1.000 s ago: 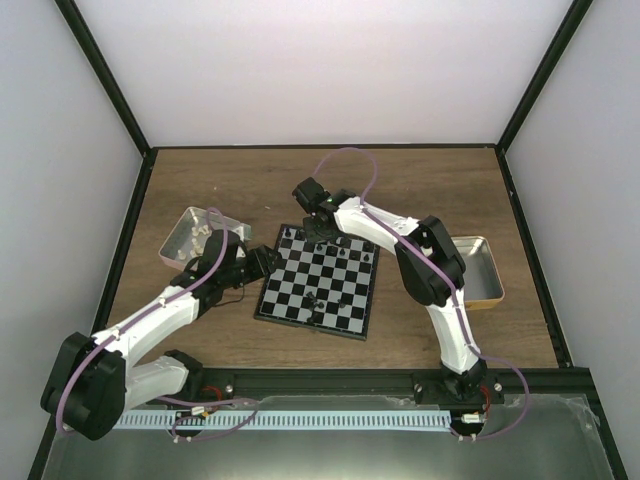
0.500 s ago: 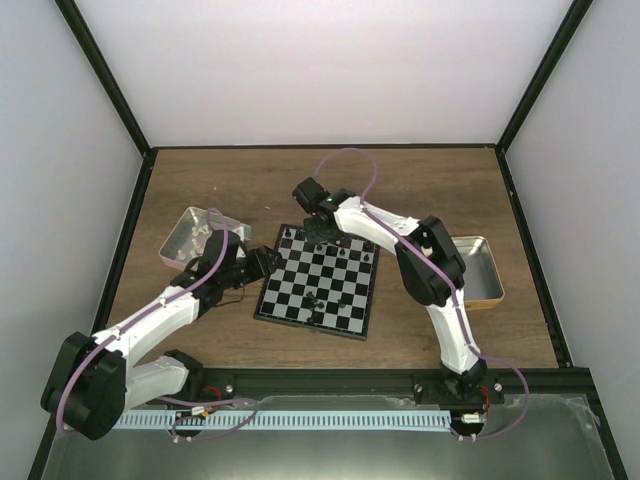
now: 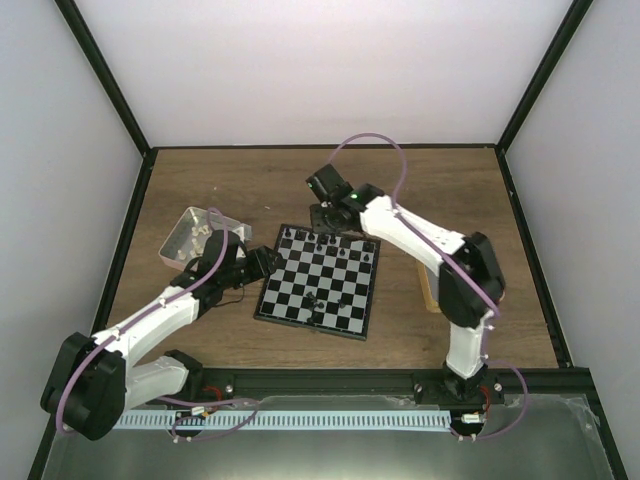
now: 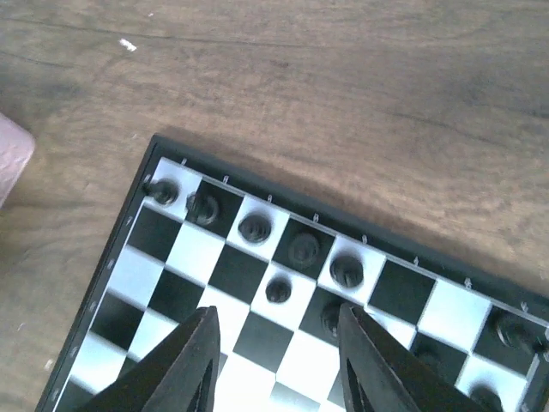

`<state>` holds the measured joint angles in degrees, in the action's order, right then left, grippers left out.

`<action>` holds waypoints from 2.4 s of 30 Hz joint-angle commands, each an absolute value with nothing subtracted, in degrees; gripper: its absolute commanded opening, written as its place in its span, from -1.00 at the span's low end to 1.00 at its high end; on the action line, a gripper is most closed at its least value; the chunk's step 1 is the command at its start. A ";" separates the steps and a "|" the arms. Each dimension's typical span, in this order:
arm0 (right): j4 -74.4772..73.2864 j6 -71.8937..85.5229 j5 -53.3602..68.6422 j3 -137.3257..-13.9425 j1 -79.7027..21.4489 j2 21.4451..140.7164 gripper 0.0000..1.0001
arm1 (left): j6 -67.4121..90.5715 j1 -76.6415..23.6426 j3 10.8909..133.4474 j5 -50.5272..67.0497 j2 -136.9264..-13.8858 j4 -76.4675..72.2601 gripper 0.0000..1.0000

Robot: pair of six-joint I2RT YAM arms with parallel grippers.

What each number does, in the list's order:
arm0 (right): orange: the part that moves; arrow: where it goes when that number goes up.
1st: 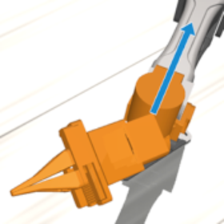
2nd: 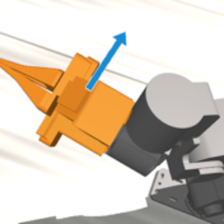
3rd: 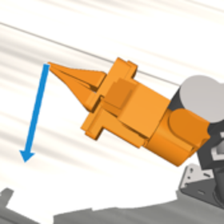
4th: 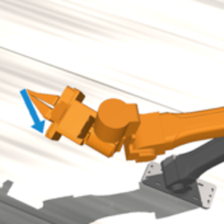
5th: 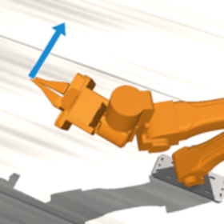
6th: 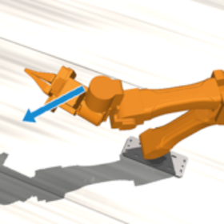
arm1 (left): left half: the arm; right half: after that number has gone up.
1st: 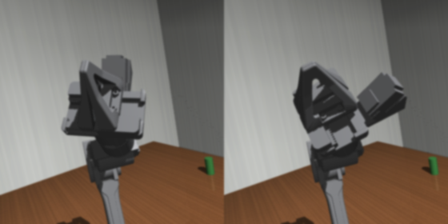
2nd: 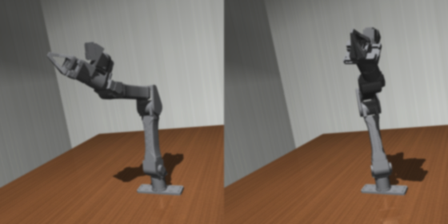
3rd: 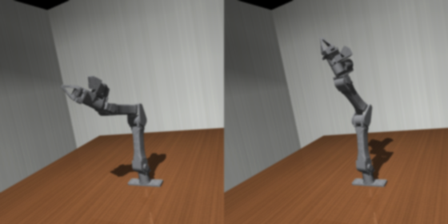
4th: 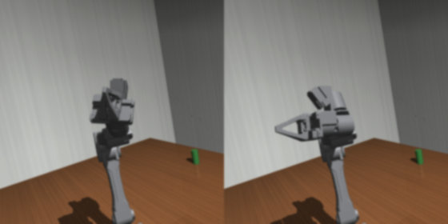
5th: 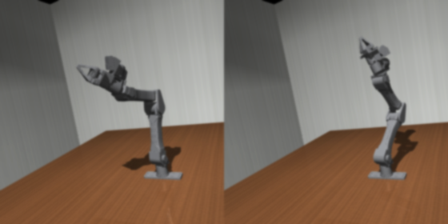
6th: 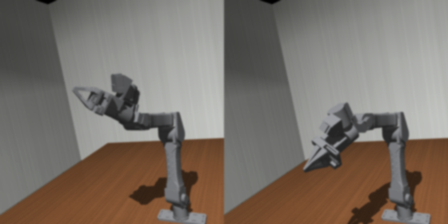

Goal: Set up the chess pieces on the board
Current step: Pick up the chess piece from the chessboard, then place the chess piece on the chessboard.

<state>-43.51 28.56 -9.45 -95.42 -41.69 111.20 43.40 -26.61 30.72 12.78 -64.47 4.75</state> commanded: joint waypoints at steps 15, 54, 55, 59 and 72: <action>-37.14 31.23 2.86 -67.08 -54.56 91.45 -0.13 | 43.81 -26.39 31.59 8.00 -61.33 5.12 0.28; -40.01 36.74 -4.22 -68.20 -56.64 98.09 -0.92 | 44.04 -26.40 31.18 7.50 -60.06 5.70 0.28; -40.73 36.60 -5.49 -69.39 -56.54 98.20 -0.93 | 44.06 -26.39 31.12 7.35 -59.91 5.71 0.29; -41.76 35.26 -8.27 -74.23 -54.73 99.99 -0.93 | 44.04 -26.42 31.20 6.65 -59.42 6.09 0.29; -39.46 29.21 -9.24 -91.78 -47.44 114.62 -0.92 | 43.66 -26.36 31.03 4.12 -57.72 8.09 0.29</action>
<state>-39.72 31.62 -7.92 -87.61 -48.51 111.26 44.31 -26.61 30.74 5.17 -58.41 7.40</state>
